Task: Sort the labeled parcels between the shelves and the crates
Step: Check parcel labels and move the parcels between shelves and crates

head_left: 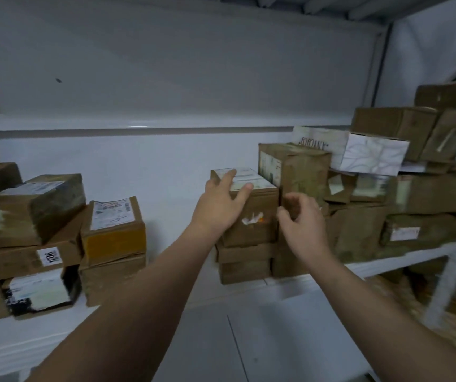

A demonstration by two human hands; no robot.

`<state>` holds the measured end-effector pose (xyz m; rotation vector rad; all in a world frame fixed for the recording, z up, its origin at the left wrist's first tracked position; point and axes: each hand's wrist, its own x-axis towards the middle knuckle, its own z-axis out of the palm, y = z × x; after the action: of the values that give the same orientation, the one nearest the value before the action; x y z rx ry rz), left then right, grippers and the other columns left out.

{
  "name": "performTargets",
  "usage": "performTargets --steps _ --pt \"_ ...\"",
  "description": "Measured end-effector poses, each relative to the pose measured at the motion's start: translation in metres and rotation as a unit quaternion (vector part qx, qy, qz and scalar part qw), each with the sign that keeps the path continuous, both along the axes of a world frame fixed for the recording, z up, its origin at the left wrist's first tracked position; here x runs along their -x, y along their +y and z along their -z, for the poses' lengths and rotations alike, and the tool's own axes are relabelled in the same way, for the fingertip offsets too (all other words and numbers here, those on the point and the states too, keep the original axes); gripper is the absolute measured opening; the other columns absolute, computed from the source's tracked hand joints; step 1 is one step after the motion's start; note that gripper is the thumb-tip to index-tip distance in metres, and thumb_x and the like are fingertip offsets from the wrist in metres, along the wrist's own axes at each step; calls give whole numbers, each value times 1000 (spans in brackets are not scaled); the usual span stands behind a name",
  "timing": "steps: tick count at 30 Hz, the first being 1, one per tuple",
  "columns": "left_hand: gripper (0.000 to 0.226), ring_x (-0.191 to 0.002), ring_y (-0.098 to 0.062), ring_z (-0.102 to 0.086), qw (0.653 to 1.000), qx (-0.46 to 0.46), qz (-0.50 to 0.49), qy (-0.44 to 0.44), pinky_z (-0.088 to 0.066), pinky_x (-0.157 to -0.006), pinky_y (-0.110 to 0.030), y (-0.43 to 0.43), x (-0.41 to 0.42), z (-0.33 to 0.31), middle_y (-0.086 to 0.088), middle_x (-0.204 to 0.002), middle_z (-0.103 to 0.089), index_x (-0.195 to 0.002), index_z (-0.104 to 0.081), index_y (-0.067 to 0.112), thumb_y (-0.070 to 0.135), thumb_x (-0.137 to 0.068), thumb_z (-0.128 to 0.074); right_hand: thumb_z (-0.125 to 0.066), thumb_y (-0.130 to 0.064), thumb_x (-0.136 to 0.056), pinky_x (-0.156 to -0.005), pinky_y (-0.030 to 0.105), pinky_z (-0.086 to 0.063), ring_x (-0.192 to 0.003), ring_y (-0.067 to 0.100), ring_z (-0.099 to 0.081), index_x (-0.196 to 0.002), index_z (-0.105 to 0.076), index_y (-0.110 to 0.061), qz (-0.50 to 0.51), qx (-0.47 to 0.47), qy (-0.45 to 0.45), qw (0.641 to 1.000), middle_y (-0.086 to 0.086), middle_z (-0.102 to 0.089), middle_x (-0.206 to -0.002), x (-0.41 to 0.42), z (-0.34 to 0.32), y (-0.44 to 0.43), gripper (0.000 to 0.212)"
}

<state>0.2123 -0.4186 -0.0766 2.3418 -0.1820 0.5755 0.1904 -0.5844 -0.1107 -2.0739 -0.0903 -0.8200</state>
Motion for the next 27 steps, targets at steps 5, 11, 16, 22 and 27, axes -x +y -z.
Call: performTargets --steps 5,11,16,22,27 --pt "47 -118 -24 -50 997 -52 -43 -25 -40 -91 -30 -7 -2 19 -6 -133 -50 -134 -46 25 48 -93 -48 -60 -28 -90 -84 24 -43 -97 11 -54 -124 -56 -12 -55 -45 22 997 2 -56 -116 -8 -2 -13 37" --pt "42 -119 -16 -47 990 50 -62 -113 -34 -89 -21 -1 17 43 -1 -132 -51 -130 -49 23 41 -93 -54 -56 -45 -91 -83 22 -45 -98 9 -58 -122 -60 -13 -158 -116 87 977 -5 -63 -107 -5 -4 -12 44" --pt "40 -113 -7 -47 982 100 -59 -148 -37 -92 -20 -9 26 45 4 -125 -53 -126 -53 19 35 -90 -61 -54 -56 -88 -73 18 -43 -97 3 -56 -118 -56 -21 -211 -156 109 959 -10 -59 -106 -5 -1 -3 46" --pt "14 -110 1 -52 960 217 -42 -172 -52 -91 -34 -22 42 41 8 -118 -55 -105 -52 27 33 -93 -56 -62 -52 -85 -74 22 -48 -95 9 -60 -101 -53 -23 -203 -228 63 950 -2 -61 -106 -10 10 1 35" --pt "28 -114 6 -50 932 320 18 -171 -53 -89 -22 -23 65 34 20 -116 -52 -106 -43 36 18 -92 -60 -67 -31 -87 -60 10 -48 -79 -4 -65 -92 -49 -27 -243 -292 9 925 -3 -65 -96 4 18 8 19"
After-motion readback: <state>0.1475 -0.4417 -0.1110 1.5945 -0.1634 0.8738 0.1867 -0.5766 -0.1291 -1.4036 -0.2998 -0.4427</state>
